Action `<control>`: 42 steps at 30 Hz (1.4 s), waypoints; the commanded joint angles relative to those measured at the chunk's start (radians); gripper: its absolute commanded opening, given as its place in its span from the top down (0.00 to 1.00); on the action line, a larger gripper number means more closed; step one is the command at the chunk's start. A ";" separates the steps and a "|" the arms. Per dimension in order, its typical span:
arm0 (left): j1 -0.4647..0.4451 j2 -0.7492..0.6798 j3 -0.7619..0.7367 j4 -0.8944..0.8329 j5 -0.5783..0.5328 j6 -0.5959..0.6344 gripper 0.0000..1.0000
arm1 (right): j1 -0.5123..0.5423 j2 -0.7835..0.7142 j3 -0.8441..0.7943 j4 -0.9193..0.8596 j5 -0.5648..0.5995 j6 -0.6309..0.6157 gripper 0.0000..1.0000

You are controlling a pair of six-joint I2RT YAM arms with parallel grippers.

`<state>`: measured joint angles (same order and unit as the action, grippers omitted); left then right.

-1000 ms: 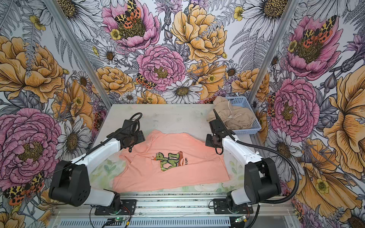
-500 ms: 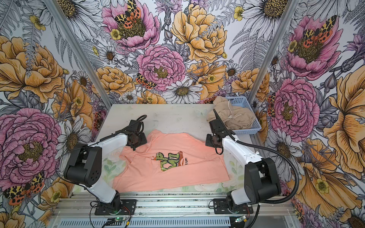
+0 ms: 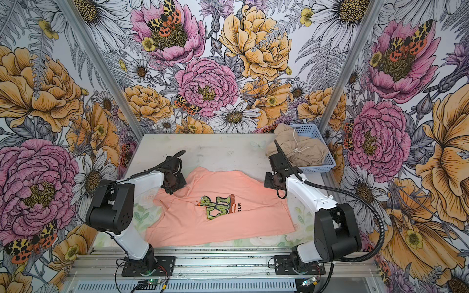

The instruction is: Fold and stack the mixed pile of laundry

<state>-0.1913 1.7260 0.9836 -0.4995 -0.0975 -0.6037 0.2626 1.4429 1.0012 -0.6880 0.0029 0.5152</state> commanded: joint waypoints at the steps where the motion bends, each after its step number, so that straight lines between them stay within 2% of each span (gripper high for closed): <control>1: 0.002 -0.003 0.012 -0.011 -0.030 -0.010 0.84 | 0.007 -0.039 -0.011 0.015 0.003 0.008 1.00; 7: -0.021 -0.072 0.037 -0.042 -0.066 0.003 0.90 | 0.007 -0.038 -0.013 0.016 0.003 0.007 1.00; 13: -0.092 -0.140 0.074 -0.085 -0.105 0.042 0.95 | 0.007 -0.036 -0.013 0.016 0.005 0.008 1.00; 16: -0.146 -0.171 0.084 -0.105 -0.105 0.060 0.96 | 0.007 -0.035 -0.015 0.016 0.005 0.006 1.00; 17: -0.167 -0.183 0.084 -0.110 -0.141 0.064 0.96 | 0.006 -0.035 -0.016 0.017 0.005 0.006 1.00; 24: -0.315 -0.239 0.084 -0.124 -0.193 0.097 0.98 | 0.007 -0.032 -0.022 0.018 0.003 0.006 1.00; 29: -0.389 -0.251 0.099 -0.129 -0.204 0.127 0.98 | 0.007 -0.037 -0.024 0.021 0.001 0.007 1.00; 35: -0.380 -0.311 0.109 -0.164 -0.264 0.196 1.00 | 0.007 -0.062 -0.018 0.019 -0.003 0.008 1.00; 42: -0.206 -0.348 0.137 -0.141 -0.236 0.338 1.00 | -0.024 -0.012 0.077 0.019 0.006 -0.031 1.00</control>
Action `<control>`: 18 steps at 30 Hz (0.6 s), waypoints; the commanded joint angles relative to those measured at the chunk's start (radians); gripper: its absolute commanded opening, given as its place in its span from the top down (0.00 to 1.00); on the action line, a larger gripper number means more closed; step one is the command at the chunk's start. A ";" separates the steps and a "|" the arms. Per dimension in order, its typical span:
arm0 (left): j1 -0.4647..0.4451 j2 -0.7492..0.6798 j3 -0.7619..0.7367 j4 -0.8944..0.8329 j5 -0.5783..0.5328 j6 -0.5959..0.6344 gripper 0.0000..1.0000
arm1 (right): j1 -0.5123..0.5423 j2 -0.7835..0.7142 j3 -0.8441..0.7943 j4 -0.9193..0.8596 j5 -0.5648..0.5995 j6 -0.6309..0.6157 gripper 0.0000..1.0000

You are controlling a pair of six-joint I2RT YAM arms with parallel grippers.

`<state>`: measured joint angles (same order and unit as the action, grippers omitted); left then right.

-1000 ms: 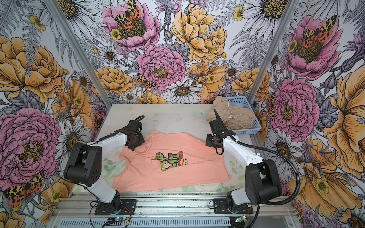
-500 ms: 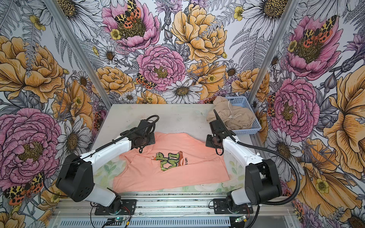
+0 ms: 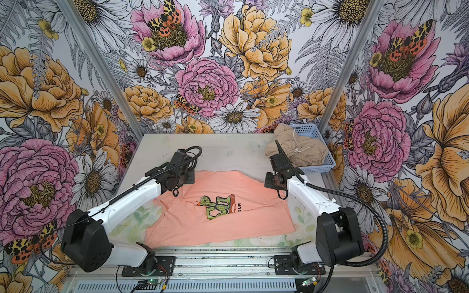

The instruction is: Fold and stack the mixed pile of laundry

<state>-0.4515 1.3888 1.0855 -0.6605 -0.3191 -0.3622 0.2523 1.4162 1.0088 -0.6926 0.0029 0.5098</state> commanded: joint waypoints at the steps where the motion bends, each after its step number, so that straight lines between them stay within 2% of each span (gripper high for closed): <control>1: 0.076 -0.003 0.050 0.034 -0.014 0.125 1.00 | -0.022 0.032 0.098 0.024 0.010 -0.037 1.00; 5: 0.117 0.054 0.117 0.100 -0.033 0.237 1.00 | -0.060 0.118 0.221 0.024 0.022 -0.081 1.00; 11: 0.133 0.170 0.187 0.232 -0.122 0.425 1.00 | -0.111 0.276 0.416 0.025 0.029 -0.129 1.00; 18: 0.165 0.286 0.250 0.372 -0.191 0.540 1.00 | -0.138 0.439 0.578 0.024 0.030 -0.144 1.00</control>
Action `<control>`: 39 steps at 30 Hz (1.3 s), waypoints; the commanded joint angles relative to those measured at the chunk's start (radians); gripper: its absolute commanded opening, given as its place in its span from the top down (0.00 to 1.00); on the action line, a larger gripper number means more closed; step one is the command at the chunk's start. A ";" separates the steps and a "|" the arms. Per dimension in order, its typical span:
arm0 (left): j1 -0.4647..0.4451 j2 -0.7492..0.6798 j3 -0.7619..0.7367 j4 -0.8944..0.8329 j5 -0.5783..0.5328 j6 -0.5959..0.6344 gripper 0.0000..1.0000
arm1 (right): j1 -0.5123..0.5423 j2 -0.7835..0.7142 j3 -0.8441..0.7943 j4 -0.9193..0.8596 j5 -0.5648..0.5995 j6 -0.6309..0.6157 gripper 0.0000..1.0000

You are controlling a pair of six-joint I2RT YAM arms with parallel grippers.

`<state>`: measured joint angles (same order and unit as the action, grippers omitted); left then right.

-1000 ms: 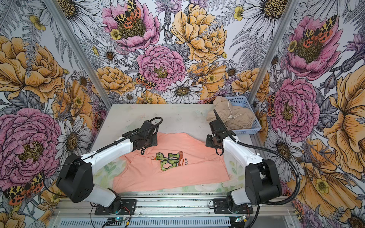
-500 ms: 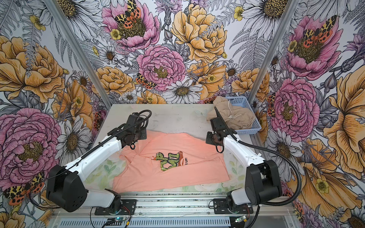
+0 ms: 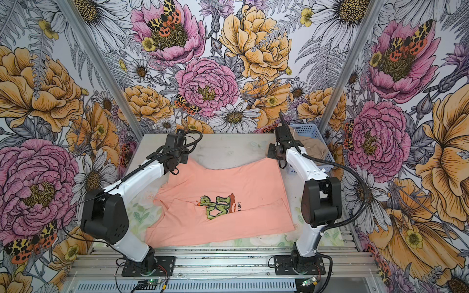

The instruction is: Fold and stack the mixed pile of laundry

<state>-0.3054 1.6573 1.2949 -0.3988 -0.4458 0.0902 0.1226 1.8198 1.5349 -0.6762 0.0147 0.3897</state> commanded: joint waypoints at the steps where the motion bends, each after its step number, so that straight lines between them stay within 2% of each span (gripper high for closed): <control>1: 0.025 0.030 0.047 0.130 -0.067 0.096 1.00 | -0.011 0.052 0.064 0.008 0.016 -0.024 1.00; 8: 0.033 0.087 0.062 0.271 -0.046 0.163 1.00 | -0.023 0.095 0.094 0.009 0.018 -0.021 1.00; 16: -0.004 0.081 0.041 0.235 -0.031 0.148 1.00 | -0.028 0.076 0.050 0.009 0.000 -0.025 1.00; 22: -0.049 0.005 -0.068 0.154 -0.066 0.072 1.00 | -0.028 -0.001 -0.065 0.022 -0.039 -0.022 1.00; 31: -0.096 -0.198 -0.281 0.104 -0.088 -0.042 1.00 | -0.030 -0.169 -0.274 0.038 -0.071 -0.010 1.00; 39: -0.138 -0.317 -0.392 -0.004 -0.103 -0.149 1.00 | -0.033 -0.264 -0.442 0.038 -0.086 0.009 1.00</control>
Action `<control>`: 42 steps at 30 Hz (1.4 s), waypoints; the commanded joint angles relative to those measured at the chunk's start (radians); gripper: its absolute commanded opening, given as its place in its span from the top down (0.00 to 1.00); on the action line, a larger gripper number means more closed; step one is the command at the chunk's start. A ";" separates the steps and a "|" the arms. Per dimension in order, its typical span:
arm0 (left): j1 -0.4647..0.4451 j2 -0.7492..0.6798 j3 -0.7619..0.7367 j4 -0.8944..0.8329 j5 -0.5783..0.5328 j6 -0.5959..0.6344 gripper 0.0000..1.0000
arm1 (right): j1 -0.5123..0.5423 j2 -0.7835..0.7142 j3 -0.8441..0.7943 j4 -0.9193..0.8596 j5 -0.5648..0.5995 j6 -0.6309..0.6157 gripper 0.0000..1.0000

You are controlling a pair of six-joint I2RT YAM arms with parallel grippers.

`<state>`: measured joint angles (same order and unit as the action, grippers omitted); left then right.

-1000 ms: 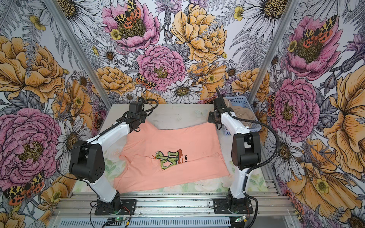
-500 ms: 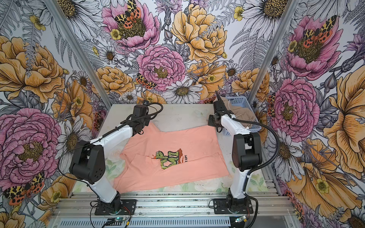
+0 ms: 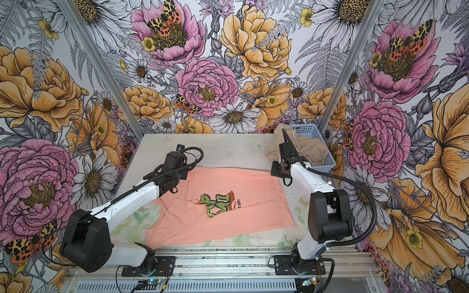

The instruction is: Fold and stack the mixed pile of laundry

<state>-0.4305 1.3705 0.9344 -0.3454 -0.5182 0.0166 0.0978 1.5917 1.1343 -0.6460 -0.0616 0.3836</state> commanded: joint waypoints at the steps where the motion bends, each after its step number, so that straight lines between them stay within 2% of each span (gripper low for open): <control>1: -0.021 -0.042 -0.046 -0.068 -0.029 -0.093 1.00 | -0.009 -0.042 -0.059 0.008 -0.011 0.018 1.00; 6: -0.069 -0.078 -0.073 -0.152 -0.064 -0.189 1.00 | -0.016 -0.084 -0.125 0.006 0.001 0.030 1.00; 11: -0.080 -0.104 -0.072 -0.245 -0.094 -0.266 1.00 | -0.048 -0.122 -0.163 0.006 0.020 0.033 1.00; 18: -0.082 -0.133 -0.073 -0.337 -0.105 -0.316 1.00 | -0.081 -0.142 -0.177 0.005 0.025 0.028 1.00; 31: -0.131 -0.296 -0.152 -0.435 -0.078 -0.453 1.00 | -0.092 -0.154 -0.194 0.004 0.029 0.031 1.00; 42: -0.193 -0.313 -0.168 -0.513 -0.078 -0.524 1.00 | -0.097 -0.163 -0.192 -0.003 0.036 0.035 1.00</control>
<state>-0.6132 1.0763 0.7734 -0.8272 -0.5941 -0.4721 0.0078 1.4696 0.9375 -0.6464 -0.0528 0.4026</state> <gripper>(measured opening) 0.045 0.049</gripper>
